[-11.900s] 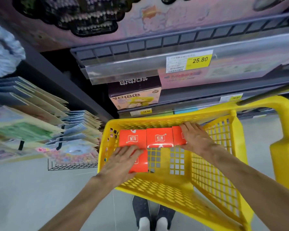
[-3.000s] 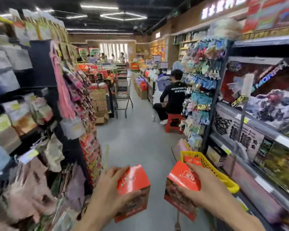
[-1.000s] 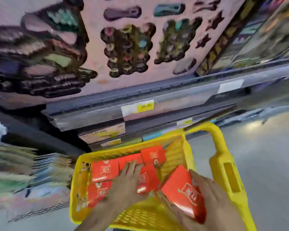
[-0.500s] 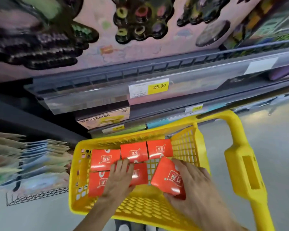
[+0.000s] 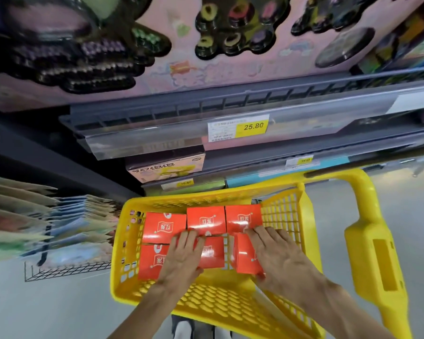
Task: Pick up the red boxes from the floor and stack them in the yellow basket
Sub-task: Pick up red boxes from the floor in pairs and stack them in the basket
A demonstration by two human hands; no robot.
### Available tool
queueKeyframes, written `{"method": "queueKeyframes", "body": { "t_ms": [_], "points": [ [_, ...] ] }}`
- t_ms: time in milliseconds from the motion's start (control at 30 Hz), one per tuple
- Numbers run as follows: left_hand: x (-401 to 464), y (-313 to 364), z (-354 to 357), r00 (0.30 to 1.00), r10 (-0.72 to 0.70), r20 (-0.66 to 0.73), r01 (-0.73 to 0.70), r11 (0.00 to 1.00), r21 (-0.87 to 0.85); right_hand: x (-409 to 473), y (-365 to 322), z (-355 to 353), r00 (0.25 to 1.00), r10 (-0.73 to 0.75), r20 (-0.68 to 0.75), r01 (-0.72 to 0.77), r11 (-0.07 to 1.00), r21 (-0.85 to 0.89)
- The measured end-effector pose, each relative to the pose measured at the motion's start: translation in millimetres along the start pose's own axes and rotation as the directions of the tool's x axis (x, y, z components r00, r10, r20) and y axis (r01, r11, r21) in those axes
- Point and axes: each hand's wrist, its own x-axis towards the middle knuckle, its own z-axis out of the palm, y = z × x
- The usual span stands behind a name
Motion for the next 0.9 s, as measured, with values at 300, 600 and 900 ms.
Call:
{"method": "queueKeyframes", "body": {
  "t_ms": [300,600,900],
  "points": [
    [0,2,2,1.0,-0.017,-0.006,0.017,1.0,0.022,1,-4,4,0.998,-0.069,-0.008,0.069,0.997,0.024],
    [1,1,9,0.998,-0.009,-0.064,0.01,1.0,0.014,47,2,53,0.984,-0.1,0.148,0.091,0.994,0.061],
    [-2,3,8,0.998,-0.015,-0.067,0.017,0.999,0.034,47,-2,95,1.0,-0.023,0.005,0.022,0.992,0.123]
  ]
}}
